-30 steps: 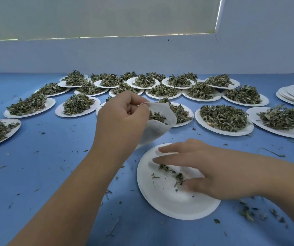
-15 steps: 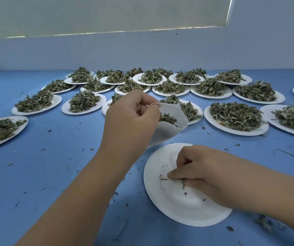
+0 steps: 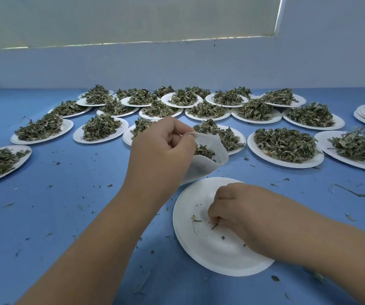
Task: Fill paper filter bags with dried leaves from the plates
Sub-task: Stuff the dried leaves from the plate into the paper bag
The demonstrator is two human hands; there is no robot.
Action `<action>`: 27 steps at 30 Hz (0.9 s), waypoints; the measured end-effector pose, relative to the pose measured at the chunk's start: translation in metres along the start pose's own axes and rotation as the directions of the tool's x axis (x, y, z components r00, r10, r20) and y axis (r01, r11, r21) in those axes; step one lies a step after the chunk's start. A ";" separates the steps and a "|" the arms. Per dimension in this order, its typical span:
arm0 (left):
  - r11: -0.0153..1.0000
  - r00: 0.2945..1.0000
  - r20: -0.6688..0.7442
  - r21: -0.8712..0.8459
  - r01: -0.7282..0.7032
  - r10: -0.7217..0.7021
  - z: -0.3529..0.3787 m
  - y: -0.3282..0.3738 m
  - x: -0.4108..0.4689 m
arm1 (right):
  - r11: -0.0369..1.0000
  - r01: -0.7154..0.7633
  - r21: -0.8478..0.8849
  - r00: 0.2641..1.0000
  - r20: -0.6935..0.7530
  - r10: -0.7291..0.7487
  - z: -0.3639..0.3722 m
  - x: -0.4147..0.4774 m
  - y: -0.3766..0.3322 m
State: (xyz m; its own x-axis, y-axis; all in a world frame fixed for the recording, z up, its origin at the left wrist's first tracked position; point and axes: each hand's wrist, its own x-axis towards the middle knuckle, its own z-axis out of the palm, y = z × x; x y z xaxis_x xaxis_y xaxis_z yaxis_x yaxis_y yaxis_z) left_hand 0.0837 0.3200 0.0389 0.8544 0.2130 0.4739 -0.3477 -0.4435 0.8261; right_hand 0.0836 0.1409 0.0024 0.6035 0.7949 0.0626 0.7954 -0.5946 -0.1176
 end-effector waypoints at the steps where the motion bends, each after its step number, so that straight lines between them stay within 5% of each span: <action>1: 1.000 1.000 0.002 0.001 -0.001 0.001 0.000 0.000 0.000 | 1.000 -0.001 0.001 1.000 0.002 0.001 0.000 0.000 -0.001; 6: 1.000 1.000 0.006 -0.017 0.008 -0.008 0.001 0.000 0.000 | 0.990 -0.014 0.142 1.000 -0.008 0.016 -0.015 -0.003 -0.003; 11: 0.999 0.999 0.014 0.026 -0.038 0.037 0.003 0.002 -0.003 | 0.916 0.058 0.396 0.933 -0.349 0.091 -0.047 -0.013 -0.009; 16: 0.996 0.995 0.069 0.040 -0.074 0.071 0.009 0.005 -0.010 | 0.964 -0.006 0.265 0.763 -0.622 0.176 -0.044 -0.008 -0.007; 27: 0.995 0.990 0.115 0.051 -0.091 0.084 0.019 0.010 -0.020 | 0.979 -0.165 0.121 0.740 -0.641 0.204 -0.033 0.000 -0.011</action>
State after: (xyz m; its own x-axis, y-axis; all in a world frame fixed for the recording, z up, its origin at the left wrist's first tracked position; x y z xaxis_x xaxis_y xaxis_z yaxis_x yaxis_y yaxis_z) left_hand 0.0705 0.2948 0.0326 0.8609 0.0731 0.5036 -0.4036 -0.5046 0.7632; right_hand 0.0766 0.1436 0.0362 0.6452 0.3893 0.6574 0.6719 -0.6987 -0.2456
